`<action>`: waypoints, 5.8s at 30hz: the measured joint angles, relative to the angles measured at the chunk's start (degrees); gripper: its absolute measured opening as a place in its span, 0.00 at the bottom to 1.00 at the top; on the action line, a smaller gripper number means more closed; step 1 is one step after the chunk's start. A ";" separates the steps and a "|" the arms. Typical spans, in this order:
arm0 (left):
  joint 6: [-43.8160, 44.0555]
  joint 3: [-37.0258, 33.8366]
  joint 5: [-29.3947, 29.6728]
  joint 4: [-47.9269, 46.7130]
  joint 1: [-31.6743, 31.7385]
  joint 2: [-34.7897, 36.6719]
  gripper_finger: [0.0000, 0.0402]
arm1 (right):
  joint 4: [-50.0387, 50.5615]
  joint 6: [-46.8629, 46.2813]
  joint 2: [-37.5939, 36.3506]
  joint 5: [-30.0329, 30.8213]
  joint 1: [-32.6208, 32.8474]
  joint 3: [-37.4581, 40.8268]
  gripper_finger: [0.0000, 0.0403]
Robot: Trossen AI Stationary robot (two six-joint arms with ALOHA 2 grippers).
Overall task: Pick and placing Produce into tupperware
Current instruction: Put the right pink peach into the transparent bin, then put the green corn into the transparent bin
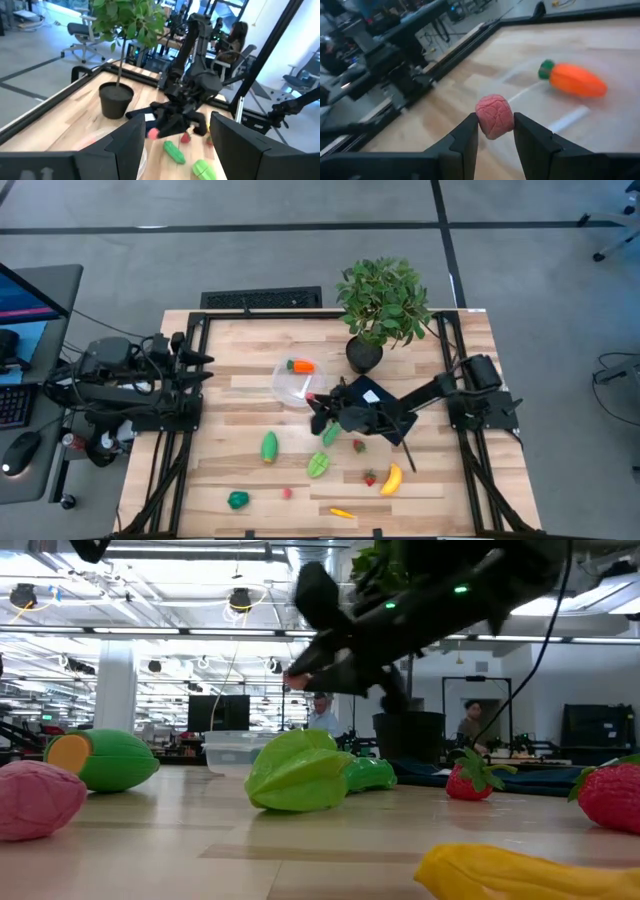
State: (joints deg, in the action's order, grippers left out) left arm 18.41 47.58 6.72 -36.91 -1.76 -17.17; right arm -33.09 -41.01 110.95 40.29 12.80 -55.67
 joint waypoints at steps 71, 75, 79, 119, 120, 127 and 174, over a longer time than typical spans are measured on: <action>-1.29 -0.97 2.69 -1.31 0.02 -0.04 0.52 | 20.67 2.44 1.67 -9.48 -11.89 -7.84 0.49; -1.25 -0.97 2.73 -2.54 0.02 -0.04 0.52 | 20.65 2.49 1.67 -13.99 -11.82 -7.82 0.51; -0.31 -0.97 2.74 -5.27 0.02 -0.04 0.52 | 20.65 3.28 1.67 -20.82 -10.89 -7.82 0.52; 37.86 -21.77 -1.47 21.71 -8.24 -17.53 0.52 | 88.56 -34.19 -24.91 1.53 39.51 -7.80 0.42; 38.03 -21.77 -0.43 22.92 -9.46 -18.22 0.52 | 89.70 -37.25 -24.82 2.82 41.27 -7.80 0.42; 43.12 -21.77 7.43 24.40 -18.86 -23.35 0.52 | 93.12 -48.83 -24.41 7.89 50.31 -7.80 0.42; 77.80 -1.86 12.95 2.20 -34.90 -58.82 0.52 | 79.48 -53.27 -24.38 3.45 52.31 -7.80 0.40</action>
State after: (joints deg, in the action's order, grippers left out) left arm 96.21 45.71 19.68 -34.71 -36.66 -75.99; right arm 46.38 -94.28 86.56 43.75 65.11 -63.46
